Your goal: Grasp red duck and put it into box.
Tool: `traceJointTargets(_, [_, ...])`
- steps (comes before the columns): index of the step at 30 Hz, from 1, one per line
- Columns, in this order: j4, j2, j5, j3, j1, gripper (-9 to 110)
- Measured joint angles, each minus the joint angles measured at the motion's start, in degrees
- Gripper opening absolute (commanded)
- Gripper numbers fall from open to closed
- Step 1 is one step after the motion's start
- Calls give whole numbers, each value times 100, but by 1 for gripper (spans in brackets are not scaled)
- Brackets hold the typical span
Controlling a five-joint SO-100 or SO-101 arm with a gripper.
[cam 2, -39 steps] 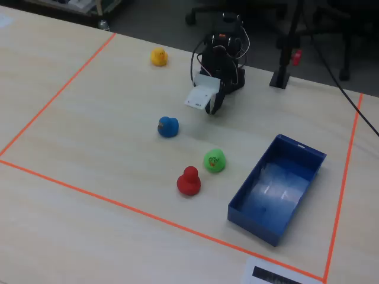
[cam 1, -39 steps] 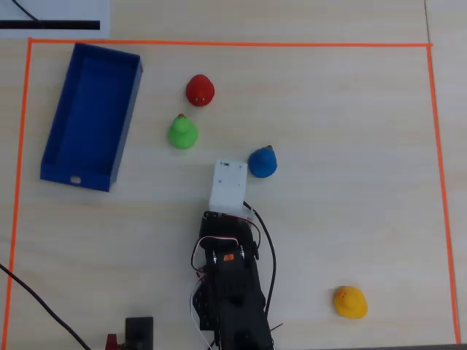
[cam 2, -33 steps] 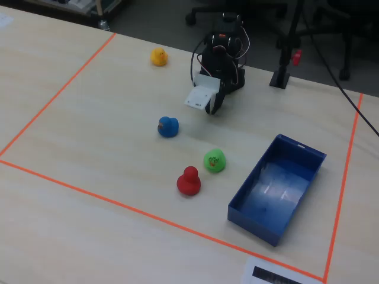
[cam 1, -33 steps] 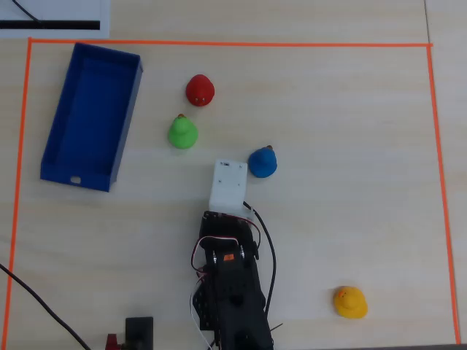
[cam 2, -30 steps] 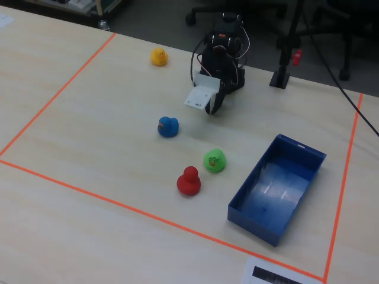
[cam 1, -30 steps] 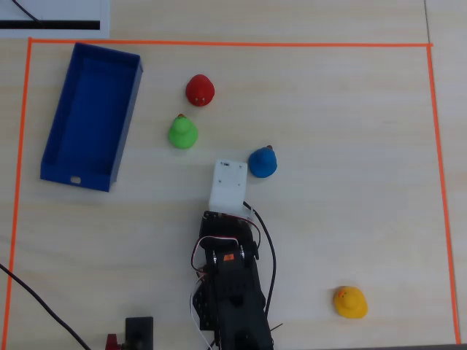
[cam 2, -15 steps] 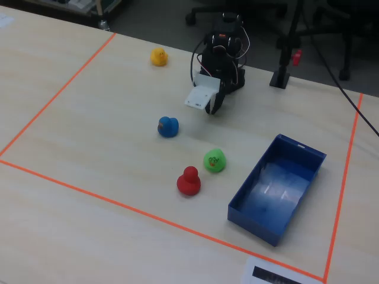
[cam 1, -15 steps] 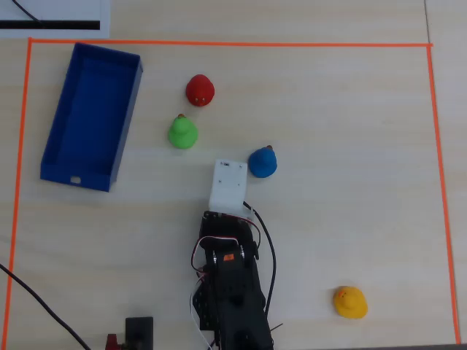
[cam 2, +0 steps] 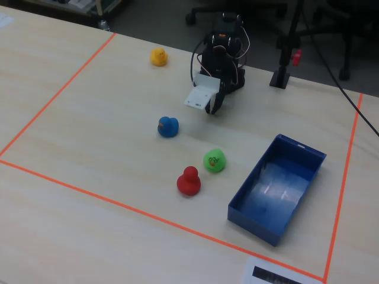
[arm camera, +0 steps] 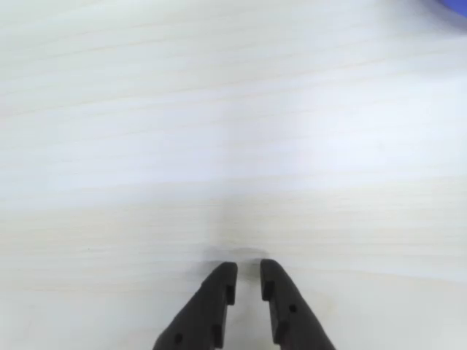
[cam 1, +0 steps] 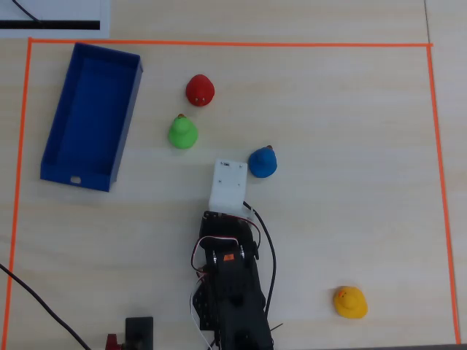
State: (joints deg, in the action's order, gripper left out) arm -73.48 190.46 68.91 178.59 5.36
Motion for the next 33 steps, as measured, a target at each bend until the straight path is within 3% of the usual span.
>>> traceJointTargets(28, [0, -26, 97, -26, -264, 0])
traceJointTargets(33, [211, -1143, 229, -1327, -527, 17])
